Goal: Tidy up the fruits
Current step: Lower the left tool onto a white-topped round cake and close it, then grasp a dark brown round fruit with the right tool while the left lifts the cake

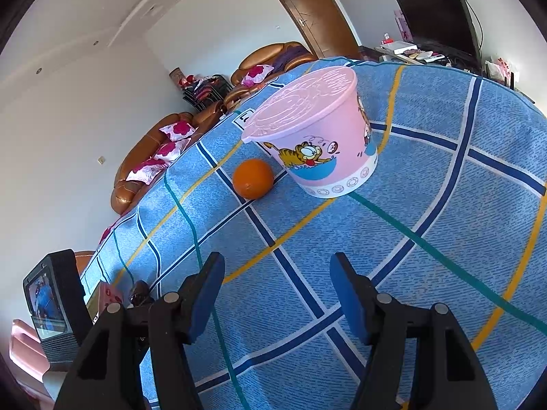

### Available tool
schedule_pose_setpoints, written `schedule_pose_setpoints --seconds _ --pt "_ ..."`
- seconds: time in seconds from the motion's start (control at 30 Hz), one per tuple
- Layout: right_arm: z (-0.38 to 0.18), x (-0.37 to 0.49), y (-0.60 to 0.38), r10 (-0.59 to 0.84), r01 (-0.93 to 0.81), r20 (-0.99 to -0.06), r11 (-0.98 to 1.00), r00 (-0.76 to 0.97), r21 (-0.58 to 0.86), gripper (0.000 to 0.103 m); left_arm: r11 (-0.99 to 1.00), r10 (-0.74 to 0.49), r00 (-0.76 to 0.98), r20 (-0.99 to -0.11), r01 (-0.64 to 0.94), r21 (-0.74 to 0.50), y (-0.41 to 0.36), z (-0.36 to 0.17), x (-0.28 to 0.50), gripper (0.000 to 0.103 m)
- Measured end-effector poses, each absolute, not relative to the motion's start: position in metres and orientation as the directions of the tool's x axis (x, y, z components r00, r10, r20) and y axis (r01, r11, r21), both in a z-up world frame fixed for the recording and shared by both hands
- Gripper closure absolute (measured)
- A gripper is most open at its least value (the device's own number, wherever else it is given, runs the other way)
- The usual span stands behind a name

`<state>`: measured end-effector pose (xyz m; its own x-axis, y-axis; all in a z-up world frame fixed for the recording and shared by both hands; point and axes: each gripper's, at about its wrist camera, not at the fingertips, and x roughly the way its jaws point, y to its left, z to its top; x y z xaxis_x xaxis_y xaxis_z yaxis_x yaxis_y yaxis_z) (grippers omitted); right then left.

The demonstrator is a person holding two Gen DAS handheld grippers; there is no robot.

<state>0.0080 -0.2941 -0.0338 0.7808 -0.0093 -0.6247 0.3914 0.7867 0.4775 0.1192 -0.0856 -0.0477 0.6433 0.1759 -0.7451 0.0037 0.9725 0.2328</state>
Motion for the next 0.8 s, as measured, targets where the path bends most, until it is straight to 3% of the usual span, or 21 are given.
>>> schedule_pose_setpoints --seconds 0.2,0.4,0.47,0.67,0.8 --pt "-0.033 0.009 -0.292 -0.02 0.392 -0.627 0.796 0.779 0.461 0.037 0.983 0.066 0.665 -0.744 0.085 0.163 -0.077 -0.042 0.117 0.068" --pt "-0.034 0.01 -0.292 -0.041 0.405 -0.631 0.798 0.774 0.445 0.037 0.962 -0.242 0.65 -0.721 0.26 -0.088 -0.055 -0.031 0.102 0.068" --pt "-0.034 0.01 -0.292 -0.045 0.408 -0.633 0.8 0.773 0.441 0.037 0.942 -0.305 0.644 -0.702 0.313 -0.122 -0.051 -0.026 0.096 0.068" --pt "-0.034 0.011 -0.289 -0.047 0.404 -0.639 0.809 0.768 0.426 0.037 0.909 -0.389 0.621 -0.68 0.377 -0.176 -0.049 -0.022 0.084 0.068" --pt "-0.034 0.012 -0.288 -0.048 0.405 -0.641 0.811 0.766 0.423 0.037 0.905 -0.368 0.61 -0.702 0.407 -0.12 -0.071 -0.025 0.07 0.068"
